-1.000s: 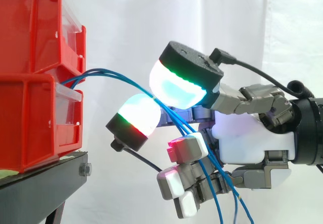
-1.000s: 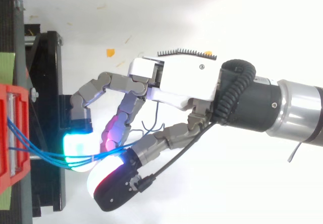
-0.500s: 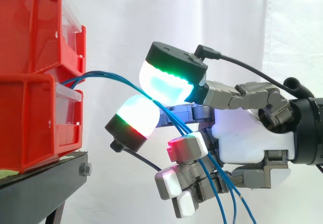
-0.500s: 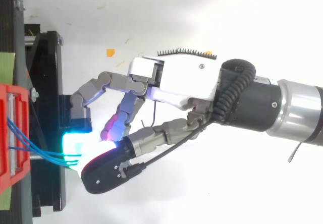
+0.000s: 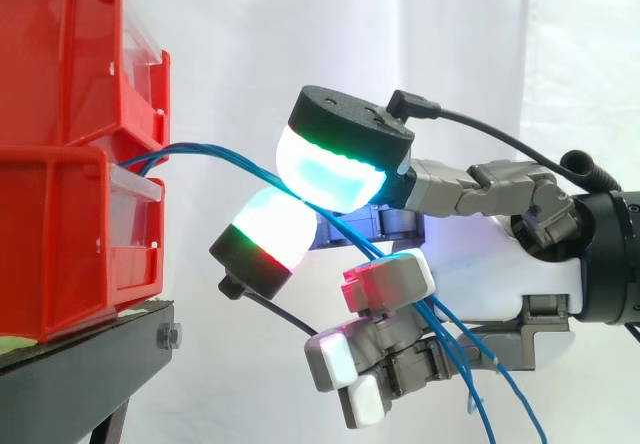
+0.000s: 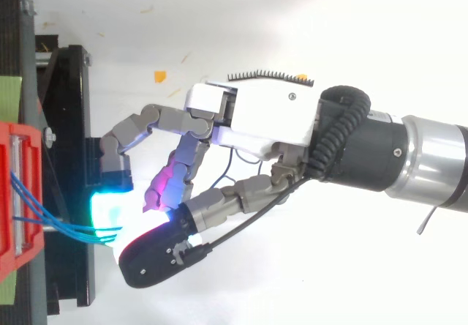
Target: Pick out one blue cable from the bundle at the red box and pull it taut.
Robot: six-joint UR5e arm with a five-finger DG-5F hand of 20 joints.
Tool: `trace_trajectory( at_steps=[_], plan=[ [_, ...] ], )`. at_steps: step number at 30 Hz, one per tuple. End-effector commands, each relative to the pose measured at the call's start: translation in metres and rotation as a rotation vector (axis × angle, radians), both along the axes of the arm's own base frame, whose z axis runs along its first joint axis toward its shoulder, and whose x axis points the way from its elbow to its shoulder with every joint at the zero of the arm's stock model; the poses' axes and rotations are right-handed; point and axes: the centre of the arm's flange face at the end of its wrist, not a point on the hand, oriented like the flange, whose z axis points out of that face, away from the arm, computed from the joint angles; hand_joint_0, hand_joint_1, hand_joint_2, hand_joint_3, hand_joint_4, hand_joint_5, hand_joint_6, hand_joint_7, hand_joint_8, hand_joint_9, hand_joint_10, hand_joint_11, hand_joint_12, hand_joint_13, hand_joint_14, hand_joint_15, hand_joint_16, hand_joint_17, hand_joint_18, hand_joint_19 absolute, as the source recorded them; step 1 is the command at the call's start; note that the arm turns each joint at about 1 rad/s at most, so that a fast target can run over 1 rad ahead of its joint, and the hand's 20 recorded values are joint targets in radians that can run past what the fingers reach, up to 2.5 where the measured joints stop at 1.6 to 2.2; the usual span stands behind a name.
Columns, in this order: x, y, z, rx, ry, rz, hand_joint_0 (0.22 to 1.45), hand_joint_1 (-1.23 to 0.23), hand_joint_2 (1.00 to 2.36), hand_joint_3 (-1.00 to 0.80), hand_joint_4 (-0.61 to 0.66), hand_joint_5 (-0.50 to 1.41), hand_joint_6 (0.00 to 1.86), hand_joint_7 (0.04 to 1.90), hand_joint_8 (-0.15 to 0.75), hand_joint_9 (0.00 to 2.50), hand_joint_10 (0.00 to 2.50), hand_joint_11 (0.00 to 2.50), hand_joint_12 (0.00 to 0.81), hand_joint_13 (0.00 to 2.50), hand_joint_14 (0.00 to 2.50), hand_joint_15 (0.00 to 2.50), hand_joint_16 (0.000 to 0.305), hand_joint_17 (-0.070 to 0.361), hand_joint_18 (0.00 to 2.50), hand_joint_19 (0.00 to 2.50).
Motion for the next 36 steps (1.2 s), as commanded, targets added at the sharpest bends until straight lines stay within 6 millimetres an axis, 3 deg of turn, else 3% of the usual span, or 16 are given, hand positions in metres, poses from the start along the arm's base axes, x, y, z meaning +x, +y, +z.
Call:
trace_trajectory(
  at_steps=[1, 7, 15, 20, 26, 33, 36],
  plan=[
    [0.0001, 0.0004, 0.0008, 0.000, -0.001, 0.001, 0.83, -0.98, 1.02, -0.34, -0.08, -0.06, 0.93, 1.17, 0.289, 1.48, 0.04, 1.02, 0.355, 1.10, 0.03, 0.69, 0.048, 0.107, 0.89, 0.70],
    [-0.0002, 0.0004, 0.0005, -0.001, 0.002, 0.001, 0.84, -0.99, 1.00, -0.50, -0.20, -0.06, 0.95, 1.13, 0.267, 1.48, 0.04, 1.01, 0.350, 1.11, 0.03, 0.68, 0.046, 0.105, 0.92, 0.67],
    [-0.0001, 0.0004, -0.0006, -0.001, 0.003, 0.001, 0.80, -1.03, 1.00, -0.50, -0.24, -0.06, 0.95, 1.10, 0.259, 1.50, 0.04, 1.03, 0.345, 1.13, 0.03, 0.69, 0.045, 0.102, 0.96, 0.64],
    [-0.0005, 0.0003, -0.0011, -0.002, 0.008, 0.001, 0.71, -1.01, 1.00, -0.50, -0.19, -0.06, 0.94, 1.10, 0.264, 1.50, 0.04, 1.02, 0.347, 1.14, 0.03, 0.69, 0.046, 0.103, 0.97, 0.65],
    [-0.0008, 0.0004, -0.0014, -0.003, 0.011, 0.002, 0.60, -0.98, 1.00, -0.50, -0.07, -0.06, 0.93, 0.93, 0.268, 1.49, 0.04, 1.00, 0.352, 1.14, 0.03, 0.69, 0.047, 0.106, 0.96, 0.65],
    [-0.0008, 0.0005, 0.0002, -0.001, 0.011, 0.004, 0.46, -0.95, 1.00, -0.50, 0.01, -0.06, 0.87, 0.93, 0.301, 1.49, 0.04, 0.97, 0.391, 1.16, 0.03, 0.68, 0.056, 0.126, 1.00, 0.64],
    [-0.0007, 0.0005, -0.0009, -0.003, 0.012, 0.004, 0.51, -0.79, 1.00, -0.50, 0.00, -0.06, 0.86, 0.94, 0.292, 1.49, 0.04, 0.96, 0.382, 1.15, 0.03, 0.68, 0.053, 0.120, 0.97, 0.65]
  ],
)
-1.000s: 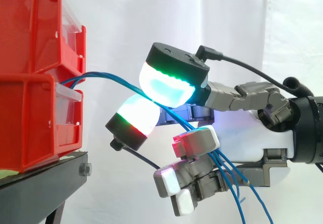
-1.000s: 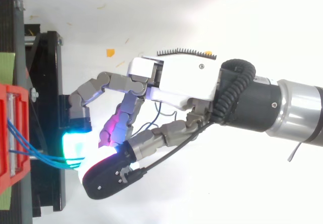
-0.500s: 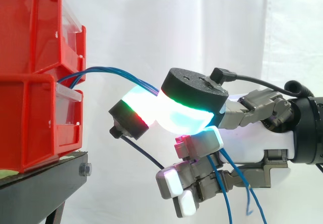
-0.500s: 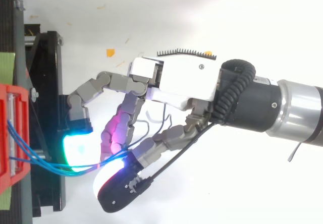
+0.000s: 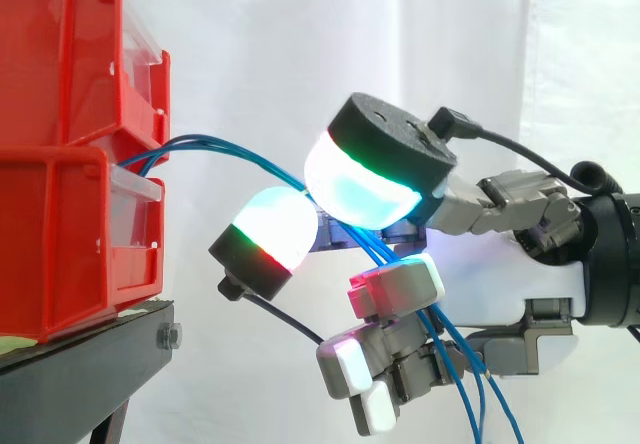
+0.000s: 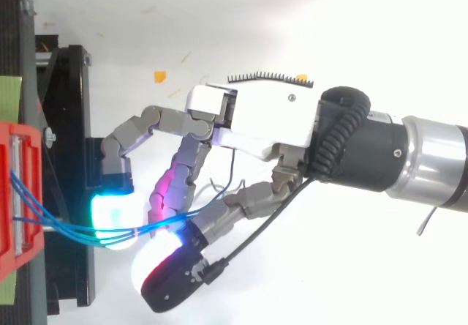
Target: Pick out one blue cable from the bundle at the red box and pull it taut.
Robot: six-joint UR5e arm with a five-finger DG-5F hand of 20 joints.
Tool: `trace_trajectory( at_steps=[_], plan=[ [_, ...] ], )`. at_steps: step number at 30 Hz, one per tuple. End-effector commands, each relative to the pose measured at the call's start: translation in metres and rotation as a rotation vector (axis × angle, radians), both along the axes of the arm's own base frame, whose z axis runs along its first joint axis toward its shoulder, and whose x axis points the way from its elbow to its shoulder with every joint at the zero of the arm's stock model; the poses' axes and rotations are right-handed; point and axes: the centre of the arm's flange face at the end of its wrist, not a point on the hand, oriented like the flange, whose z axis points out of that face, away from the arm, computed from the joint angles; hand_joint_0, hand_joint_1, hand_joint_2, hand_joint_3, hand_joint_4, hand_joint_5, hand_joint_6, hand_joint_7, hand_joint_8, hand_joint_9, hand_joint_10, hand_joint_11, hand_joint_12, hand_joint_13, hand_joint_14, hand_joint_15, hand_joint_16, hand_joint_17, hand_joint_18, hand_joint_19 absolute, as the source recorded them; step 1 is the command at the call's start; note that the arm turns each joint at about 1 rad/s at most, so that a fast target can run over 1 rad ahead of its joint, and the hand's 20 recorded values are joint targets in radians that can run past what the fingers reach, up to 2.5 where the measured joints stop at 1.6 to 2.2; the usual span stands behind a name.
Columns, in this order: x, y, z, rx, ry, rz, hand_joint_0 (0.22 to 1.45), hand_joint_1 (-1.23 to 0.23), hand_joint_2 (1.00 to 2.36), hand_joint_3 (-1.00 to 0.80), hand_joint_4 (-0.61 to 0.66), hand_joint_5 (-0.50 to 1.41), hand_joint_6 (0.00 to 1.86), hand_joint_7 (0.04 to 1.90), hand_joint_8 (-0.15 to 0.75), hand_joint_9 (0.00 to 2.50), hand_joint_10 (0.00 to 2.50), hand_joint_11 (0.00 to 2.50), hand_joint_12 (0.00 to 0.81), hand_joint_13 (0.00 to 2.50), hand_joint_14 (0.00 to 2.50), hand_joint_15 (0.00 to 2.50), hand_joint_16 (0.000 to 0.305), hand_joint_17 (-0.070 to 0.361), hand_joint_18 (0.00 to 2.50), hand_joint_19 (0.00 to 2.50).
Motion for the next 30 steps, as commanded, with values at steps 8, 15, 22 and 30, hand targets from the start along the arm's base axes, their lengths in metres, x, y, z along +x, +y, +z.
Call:
trace_trajectory(
  at_steps=[8, 15, 22, 30],
  plan=[
    [0.0001, 0.0001, 0.0010, 0.001, -0.002, 0.000, 0.60, -0.70, 1.00, -0.45, -0.04, -0.06, 0.87, 0.97, 0.280, 1.47, 0.04, 0.97, 0.368, 1.13, 0.03, 0.68, 0.050, 0.113, 0.93, 0.68],
    [0.0001, -0.0012, -0.0002, 0.001, 0.000, -0.003, 0.64, -0.80, 1.02, -0.26, 0.00, -0.08, 0.90, 1.02, 0.313, 1.38, 0.04, 0.98, 0.383, 1.11, 0.03, 0.68, 0.052, 0.116, 0.92, 0.68],
    [-0.0010, -0.0001, 0.0000, -0.001, 0.009, 0.000, 0.69, -0.89, 1.00, -0.50, -0.03, -0.09, 0.93, 0.96, 0.300, 1.39, 0.04, 0.97, 0.374, 1.12, 0.03, 0.68, 0.051, 0.114, 0.96, 0.67],
    [-0.0003, 0.0000, 0.0014, 0.000, 0.006, 0.000, 0.49, -0.78, 1.00, -0.50, 0.03, -0.08, 0.90, 0.91, 0.323, 1.44, 0.04, 0.95, 0.402, 1.16, 0.03, 0.67, 0.057, 0.128, 1.01, 0.65]
  ],
)
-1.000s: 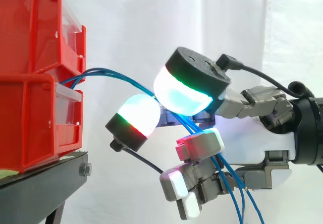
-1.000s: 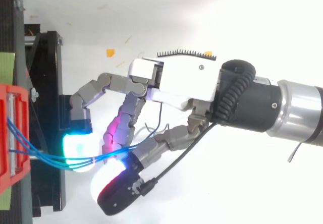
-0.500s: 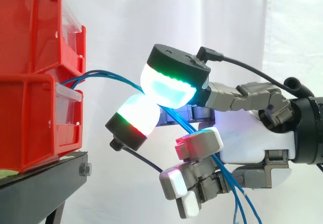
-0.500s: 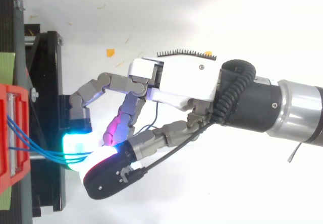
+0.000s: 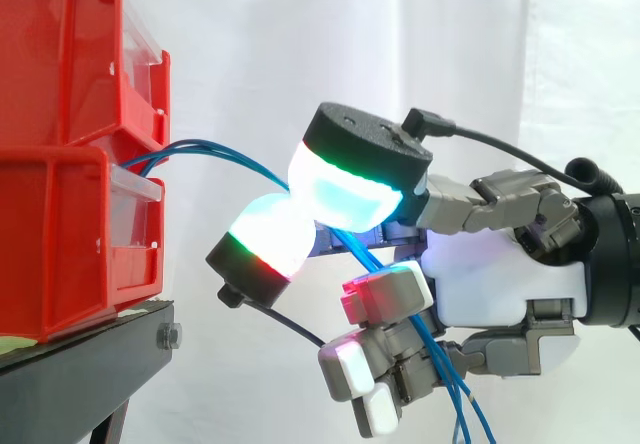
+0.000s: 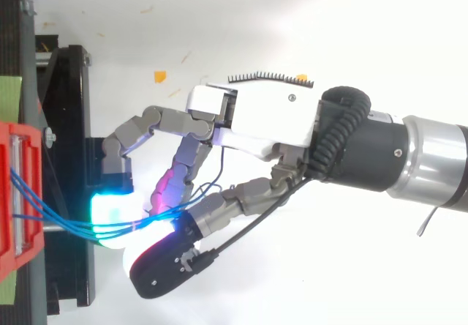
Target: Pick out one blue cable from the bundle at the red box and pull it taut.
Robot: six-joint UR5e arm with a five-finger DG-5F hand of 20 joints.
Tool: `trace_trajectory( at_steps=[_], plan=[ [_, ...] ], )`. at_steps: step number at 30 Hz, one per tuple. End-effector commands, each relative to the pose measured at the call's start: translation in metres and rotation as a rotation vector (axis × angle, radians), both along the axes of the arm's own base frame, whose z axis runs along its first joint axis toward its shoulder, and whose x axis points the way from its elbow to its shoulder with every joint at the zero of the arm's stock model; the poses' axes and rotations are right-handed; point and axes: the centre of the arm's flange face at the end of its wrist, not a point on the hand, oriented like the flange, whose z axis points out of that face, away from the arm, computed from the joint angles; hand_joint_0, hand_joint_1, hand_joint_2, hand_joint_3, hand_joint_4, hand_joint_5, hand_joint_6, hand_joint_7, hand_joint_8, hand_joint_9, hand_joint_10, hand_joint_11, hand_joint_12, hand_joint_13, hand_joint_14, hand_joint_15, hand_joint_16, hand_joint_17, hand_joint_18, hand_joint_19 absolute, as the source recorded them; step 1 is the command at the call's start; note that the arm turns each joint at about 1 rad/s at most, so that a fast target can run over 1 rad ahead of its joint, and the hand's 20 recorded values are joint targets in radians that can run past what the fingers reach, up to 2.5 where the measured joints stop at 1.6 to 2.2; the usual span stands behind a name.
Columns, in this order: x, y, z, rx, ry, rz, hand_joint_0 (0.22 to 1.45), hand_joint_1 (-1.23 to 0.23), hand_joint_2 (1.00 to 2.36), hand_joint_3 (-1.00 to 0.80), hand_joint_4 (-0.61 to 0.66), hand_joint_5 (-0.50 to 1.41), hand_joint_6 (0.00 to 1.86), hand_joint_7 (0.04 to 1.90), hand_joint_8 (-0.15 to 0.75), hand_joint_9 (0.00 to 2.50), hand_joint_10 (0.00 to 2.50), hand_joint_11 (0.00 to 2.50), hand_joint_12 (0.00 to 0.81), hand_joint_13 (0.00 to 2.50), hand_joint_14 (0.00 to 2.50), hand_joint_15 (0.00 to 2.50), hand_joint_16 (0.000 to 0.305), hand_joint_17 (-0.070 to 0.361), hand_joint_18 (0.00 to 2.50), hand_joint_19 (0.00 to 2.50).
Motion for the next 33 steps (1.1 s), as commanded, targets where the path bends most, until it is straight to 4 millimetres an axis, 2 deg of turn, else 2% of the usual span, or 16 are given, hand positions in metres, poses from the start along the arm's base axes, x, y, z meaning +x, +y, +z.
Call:
trace_trajectory(
  at_steps=[1, 6, 10, 11, 13, 16, 24, 25, 30, 33],
  plan=[
    [-0.0001, 0.0001, 0.0003, 0.001, 0.000, 0.000, 0.48, -0.76, 1.00, -0.50, 0.03, -0.08, 0.90, 0.91, 0.327, 1.45, 0.04, 0.95, 0.404, 1.16, 0.03, 0.67, 0.058, 0.130, 1.01, 0.65],
    [0.0003, 0.0002, -0.0002, 0.001, 0.000, 0.000, 0.46, -0.70, 1.00, -0.50, 0.04, -0.07, 0.89, 0.91, 0.332, 1.45, 0.03, 0.93, 0.408, 1.17, 0.02, 0.66, 0.060, 0.136, 1.03, 0.64],
    [0.0002, 0.0001, 0.0010, 0.001, -0.001, 0.000, 0.58, -0.57, 1.00, -0.50, 0.01, -0.07, 0.88, 0.97, 0.299, 1.43, 0.04, 0.95, 0.377, 1.14, 0.03, 0.68, 0.052, 0.118, 0.95, 0.69],
    [0.0002, 0.0001, 0.0010, -0.001, -0.001, 0.000, 0.59, -0.58, 1.00, -0.50, 0.00, -0.07, 0.88, 0.98, 0.292, 1.44, 0.04, 0.96, 0.375, 1.13, 0.03, 0.68, 0.052, 0.117, 0.95, 0.69],
    [0.0002, 0.0001, 0.0010, 0.001, -0.001, 0.000, 0.60, -0.65, 1.01, -0.36, 0.00, -0.07, 0.89, 1.00, 0.303, 1.45, 0.04, 0.95, 0.376, 1.13, 0.03, 0.69, 0.052, 0.116, 0.94, 0.69],
    [0.0002, 0.0001, 0.0010, -0.001, -0.001, 0.000, 0.60, -0.70, 1.02, -0.25, -0.01, -0.07, 0.90, 1.02, 0.315, 1.45, 0.04, 0.95, 0.378, 1.13, 0.03, 0.68, 0.052, 0.117, 0.94, 0.69],
    [0.0003, 0.0002, -0.0002, -0.001, 0.000, 0.000, 0.62, -0.81, 1.02, -0.13, 0.00, -0.07, 0.91, 1.04, 0.332, 1.43, 0.04, 0.98, 0.390, 1.14, 0.03, 0.68, 0.054, 0.121, 0.97, 0.67],
    [0.0002, 0.0001, 0.0010, -0.001, -0.001, 0.000, 0.65, -0.88, 1.03, -0.10, -0.01, -0.08, 0.93, 1.01, 0.322, 1.41, 0.04, 0.97, 0.387, 1.14, 0.03, 0.69, 0.052, 0.118, 0.96, 0.68],
    [0.0003, 0.0012, 0.0010, -0.001, -0.001, 0.000, 0.71, -0.91, 1.03, -0.12, -0.07, -0.08, 0.93, 1.10, 0.315, 1.41, 0.04, 0.97, 0.379, 1.14, 0.03, 0.69, 0.052, 0.116, 0.96, 0.68],
    [0.0003, 0.0012, 0.0010, 0.001, -0.001, 0.000, 0.77, -0.91, 1.02, -0.22, -0.11, -0.09, 0.94, 1.11, 0.303, 1.42, 0.04, 0.97, 0.376, 1.14, 0.03, 0.69, 0.051, 0.114, 0.95, 0.70]
  ],
)
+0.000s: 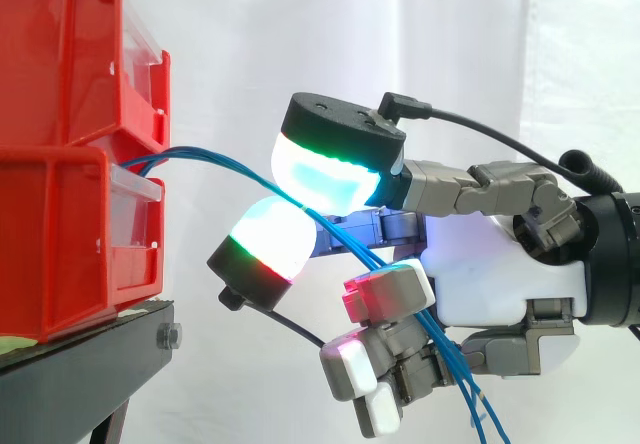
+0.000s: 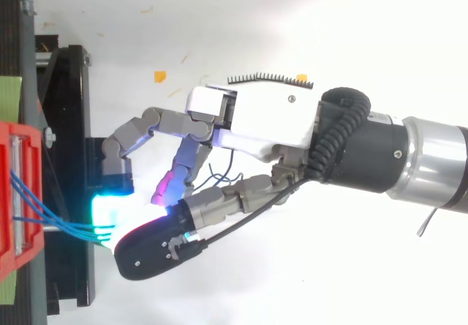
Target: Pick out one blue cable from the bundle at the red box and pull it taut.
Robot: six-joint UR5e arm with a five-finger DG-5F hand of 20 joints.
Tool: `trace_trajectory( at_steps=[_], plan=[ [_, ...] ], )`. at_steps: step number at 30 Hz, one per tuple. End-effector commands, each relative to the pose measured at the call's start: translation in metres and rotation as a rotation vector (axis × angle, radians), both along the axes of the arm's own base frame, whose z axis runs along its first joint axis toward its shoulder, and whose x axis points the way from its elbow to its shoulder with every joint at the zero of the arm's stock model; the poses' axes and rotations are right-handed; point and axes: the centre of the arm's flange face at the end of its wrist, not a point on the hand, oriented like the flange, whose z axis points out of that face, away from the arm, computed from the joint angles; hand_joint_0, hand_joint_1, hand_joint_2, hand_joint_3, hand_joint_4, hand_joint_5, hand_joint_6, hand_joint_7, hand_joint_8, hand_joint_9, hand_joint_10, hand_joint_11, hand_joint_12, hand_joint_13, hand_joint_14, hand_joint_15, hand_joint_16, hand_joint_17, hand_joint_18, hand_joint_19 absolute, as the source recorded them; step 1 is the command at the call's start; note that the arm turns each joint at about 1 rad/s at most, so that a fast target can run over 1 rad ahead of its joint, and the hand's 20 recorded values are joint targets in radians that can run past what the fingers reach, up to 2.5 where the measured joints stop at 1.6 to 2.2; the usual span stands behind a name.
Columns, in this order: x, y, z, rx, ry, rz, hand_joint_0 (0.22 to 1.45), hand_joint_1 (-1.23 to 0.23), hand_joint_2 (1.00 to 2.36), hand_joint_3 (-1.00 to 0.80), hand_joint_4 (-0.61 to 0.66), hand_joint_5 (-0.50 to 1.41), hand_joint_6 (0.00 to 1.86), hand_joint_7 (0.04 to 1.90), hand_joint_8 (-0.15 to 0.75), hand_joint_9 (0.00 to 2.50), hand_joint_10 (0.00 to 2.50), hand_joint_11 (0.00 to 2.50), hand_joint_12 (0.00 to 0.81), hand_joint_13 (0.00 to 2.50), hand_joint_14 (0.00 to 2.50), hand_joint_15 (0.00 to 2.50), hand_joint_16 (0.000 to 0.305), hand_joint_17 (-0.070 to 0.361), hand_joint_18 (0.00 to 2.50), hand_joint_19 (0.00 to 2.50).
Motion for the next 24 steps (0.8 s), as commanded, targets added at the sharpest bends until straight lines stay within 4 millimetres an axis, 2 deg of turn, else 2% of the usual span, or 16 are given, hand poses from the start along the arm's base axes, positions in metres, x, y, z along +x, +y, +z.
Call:
trace_trajectory(
  at_steps=[1, 7, 12, 24],
  plan=[
    [0.0000, 0.0013, 0.0007, 0.000, -0.001, 0.003, 0.80, -0.91, 1.02, -0.28, -0.13, -0.09, 0.94, 1.14, 0.299, 1.43, 0.04, 0.97, 0.372, 1.14, 0.03, 0.69, 0.050, 0.113, 0.94, 0.71],
    [0.0000, 0.0012, 0.0007, 0.001, -0.001, 0.001, 0.84, -0.92, 1.00, -0.50, -0.21, -0.08, 0.95, 1.20, 0.283, 1.46, 0.04, 0.98, 0.357, 1.15, 0.03, 0.70, 0.048, 0.108, 0.94, 0.70],
    [0.0001, 0.0012, -0.0005, -0.001, 0.001, 0.001, 0.81, -0.95, 1.00, -0.50, -0.25, -0.08, 0.96, 1.12, 0.273, 1.47, 0.04, 0.99, 0.354, 1.16, 0.03, 0.69, 0.047, 0.107, 0.98, 0.66],
    [0.0000, 0.0013, 0.0007, 0.001, -0.001, 0.003, 0.70, -0.95, 1.00, -0.50, -0.17, -0.07, 0.94, 1.03, 0.279, 1.49, 0.04, 0.98, 0.354, 1.17, 0.03, 0.69, 0.047, 0.106, 0.98, 0.66]
  ],
)
